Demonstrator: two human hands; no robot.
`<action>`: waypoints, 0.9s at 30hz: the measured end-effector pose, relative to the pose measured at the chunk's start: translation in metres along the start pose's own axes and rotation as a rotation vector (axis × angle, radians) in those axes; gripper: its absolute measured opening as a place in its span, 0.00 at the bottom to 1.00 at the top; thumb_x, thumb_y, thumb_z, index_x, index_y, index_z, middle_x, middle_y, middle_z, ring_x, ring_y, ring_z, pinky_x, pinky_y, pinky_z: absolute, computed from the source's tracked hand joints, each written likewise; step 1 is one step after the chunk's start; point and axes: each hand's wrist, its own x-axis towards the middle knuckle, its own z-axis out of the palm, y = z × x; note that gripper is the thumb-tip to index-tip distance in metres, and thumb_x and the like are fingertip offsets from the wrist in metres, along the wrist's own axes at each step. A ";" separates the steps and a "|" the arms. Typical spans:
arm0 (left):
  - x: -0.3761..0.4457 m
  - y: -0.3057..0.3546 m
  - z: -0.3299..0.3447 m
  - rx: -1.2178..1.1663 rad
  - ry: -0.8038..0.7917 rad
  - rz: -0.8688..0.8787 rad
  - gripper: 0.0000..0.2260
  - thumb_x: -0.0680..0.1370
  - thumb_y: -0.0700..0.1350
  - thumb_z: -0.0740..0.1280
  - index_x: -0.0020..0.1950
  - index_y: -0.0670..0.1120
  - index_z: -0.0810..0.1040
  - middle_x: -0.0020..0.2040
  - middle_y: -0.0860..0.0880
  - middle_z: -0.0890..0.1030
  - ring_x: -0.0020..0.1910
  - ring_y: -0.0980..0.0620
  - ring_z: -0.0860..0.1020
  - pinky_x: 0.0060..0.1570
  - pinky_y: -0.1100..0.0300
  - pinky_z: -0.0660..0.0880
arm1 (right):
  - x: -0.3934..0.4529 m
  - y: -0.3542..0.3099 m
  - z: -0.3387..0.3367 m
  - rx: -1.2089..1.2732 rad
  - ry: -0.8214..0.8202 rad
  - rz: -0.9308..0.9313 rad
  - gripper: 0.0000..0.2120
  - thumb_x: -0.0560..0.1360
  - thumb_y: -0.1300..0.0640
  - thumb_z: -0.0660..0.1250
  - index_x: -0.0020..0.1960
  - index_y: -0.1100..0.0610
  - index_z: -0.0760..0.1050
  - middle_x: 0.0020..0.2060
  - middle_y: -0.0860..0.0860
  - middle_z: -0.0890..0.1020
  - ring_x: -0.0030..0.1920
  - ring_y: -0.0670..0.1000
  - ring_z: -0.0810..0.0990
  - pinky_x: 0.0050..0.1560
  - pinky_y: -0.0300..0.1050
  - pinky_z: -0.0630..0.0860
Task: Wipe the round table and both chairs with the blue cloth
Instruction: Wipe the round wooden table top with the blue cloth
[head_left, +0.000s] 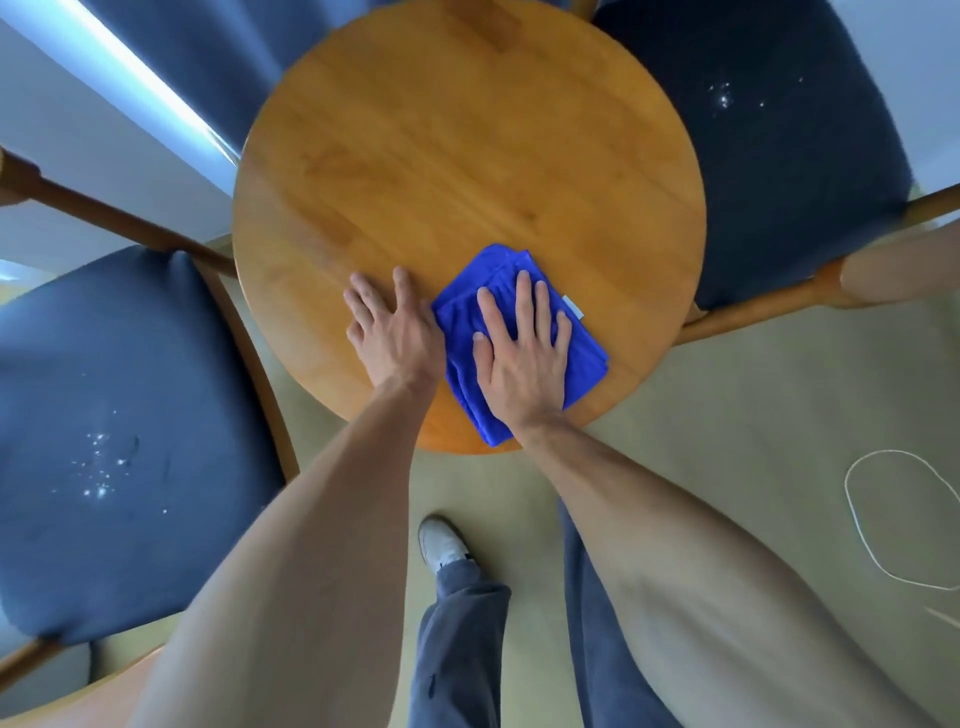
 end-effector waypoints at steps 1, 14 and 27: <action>0.002 0.001 0.002 0.000 -0.006 -0.028 0.22 0.83 0.49 0.51 0.78 0.51 0.55 0.79 0.36 0.45 0.78 0.36 0.45 0.71 0.42 0.55 | 0.005 0.004 -0.001 0.002 0.017 0.015 0.23 0.83 0.46 0.53 0.77 0.45 0.63 0.78 0.58 0.60 0.78 0.60 0.58 0.72 0.61 0.58; 0.083 0.093 0.006 0.034 0.064 -0.054 0.25 0.82 0.52 0.54 0.79 0.55 0.51 0.79 0.36 0.44 0.78 0.36 0.45 0.69 0.38 0.57 | 0.113 0.075 -0.015 0.028 0.027 0.242 0.23 0.83 0.45 0.50 0.77 0.45 0.61 0.79 0.58 0.56 0.79 0.59 0.54 0.73 0.64 0.56; 0.140 0.137 0.019 -0.032 0.188 -0.128 0.25 0.81 0.54 0.52 0.79 0.58 0.56 0.80 0.37 0.46 0.79 0.37 0.45 0.74 0.42 0.49 | 0.294 0.082 -0.010 0.068 0.036 0.206 0.24 0.82 0.44 0.49 0.77 0.45 0.62 0.79 0.58 0.56 0.79 0.60 0.53 0.73 0.65 0.54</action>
